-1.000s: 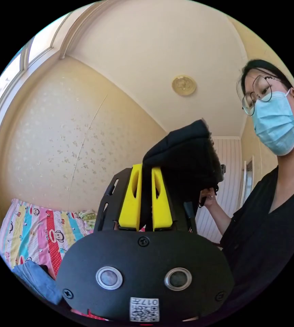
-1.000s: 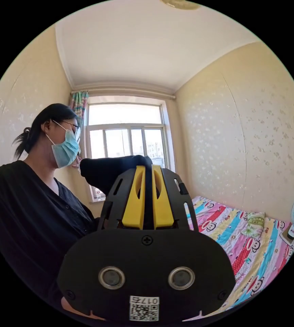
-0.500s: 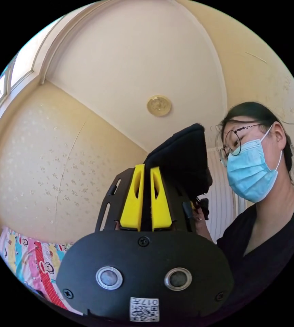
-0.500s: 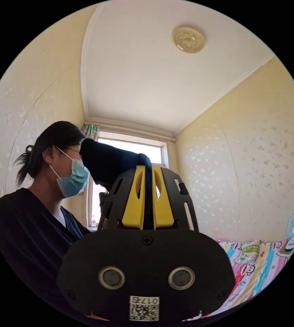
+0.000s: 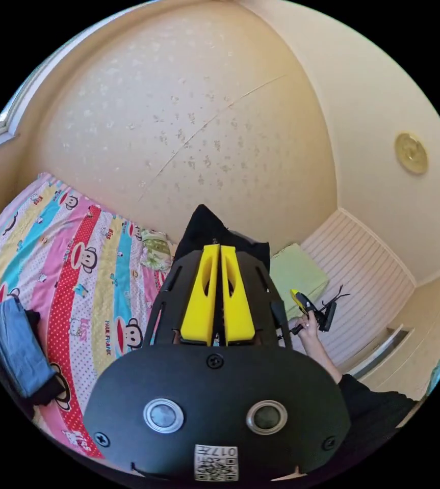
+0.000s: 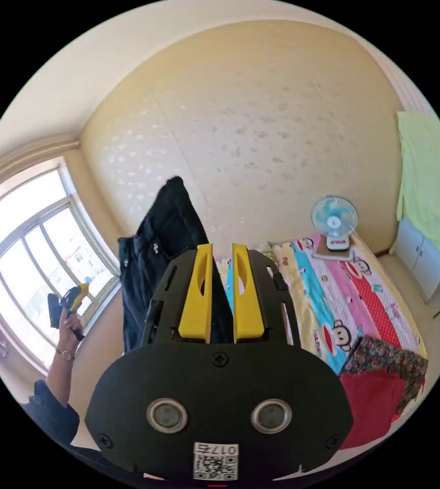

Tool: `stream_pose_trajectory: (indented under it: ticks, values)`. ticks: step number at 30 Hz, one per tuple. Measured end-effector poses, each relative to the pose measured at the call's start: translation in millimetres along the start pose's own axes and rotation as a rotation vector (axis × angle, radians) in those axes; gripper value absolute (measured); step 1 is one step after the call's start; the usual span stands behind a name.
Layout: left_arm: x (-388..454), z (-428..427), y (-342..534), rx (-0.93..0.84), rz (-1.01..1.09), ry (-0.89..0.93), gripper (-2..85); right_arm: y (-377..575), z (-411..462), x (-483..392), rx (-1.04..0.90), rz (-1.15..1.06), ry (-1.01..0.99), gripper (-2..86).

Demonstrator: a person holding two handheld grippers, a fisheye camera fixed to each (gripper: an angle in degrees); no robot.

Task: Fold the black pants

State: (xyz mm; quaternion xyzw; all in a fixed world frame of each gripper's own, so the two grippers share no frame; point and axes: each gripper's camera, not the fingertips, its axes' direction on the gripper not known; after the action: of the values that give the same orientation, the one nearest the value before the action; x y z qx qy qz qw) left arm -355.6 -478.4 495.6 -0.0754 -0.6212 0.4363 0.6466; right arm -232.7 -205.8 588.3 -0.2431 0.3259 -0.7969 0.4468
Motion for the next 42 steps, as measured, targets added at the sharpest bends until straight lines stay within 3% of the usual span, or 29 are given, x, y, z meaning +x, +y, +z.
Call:
stream_pose_trajectory:
  ticks: [2,4,7,11,16,22,26,29,31,36,42]
  values:
    - [-84.5,23.0,95.2,-0.259,-0.047,-0.250,4.3,44.9,25.8,37.7,-0.075,-0.013,0.030,5.8]
    - [-148.3,39.3,187.4,-0.490,-0.111,-0.346,5.5,124.6,70.6,92.6,-0.347,0.017,0.132,6.0]
    - [-227.8,30.8,354.6,-0.761,-0.312,-0.351,5.2,242.3,103.7,151.8,-0.679,0.135,0.170,6.2]
    - [-262.9,-20.1,493.3,-0.915,-0.529,-0.350,5.2,331.6,107.3,178.5,-0.872,0.264,0.135,6.9]
    - [-260.8,-44.5,500.7,-1.008,-0.489,-0.377,5.4,364.7,131.3,196.2,-0.961,0.390,0.017,9.6]
    - [-244.7,-12.4,484.4,-1.130,-0.409,-0.336,6.2,387.0,186.2,221.3,-1.099,0.502,-0.076,10.9]
    - [-208.3,30.1,489.0,-1.247,-0.303,-0.267,6.4,372.2,188.5,231.4,-1.071,0.519,-0.124,6.7]
    - [-173.1,56.2,493.4,-1.279,-0.263,-0.172,7.8,345.5,173.4,236.1,-0.979,0.542,-0.355,4.2]
    - [-148.8,67.4,495.7,-1.279,-0.255,-0.105,9.8,306.6,152.3,226.2,-0.861,0.482,-0.523,3.5]
    - [-88.1,75.0,499.8,-1.281,-0.214,-0.101,14.4,219.7,143.8,193.3,-0.773,0.303,-0.696,2.9]
    - [-62.7,47.7,510.8,-1.368,-0.139,-0.345,15.9,156.4,196.0,146.0,-0.817,0.149,-0.973,2.9]
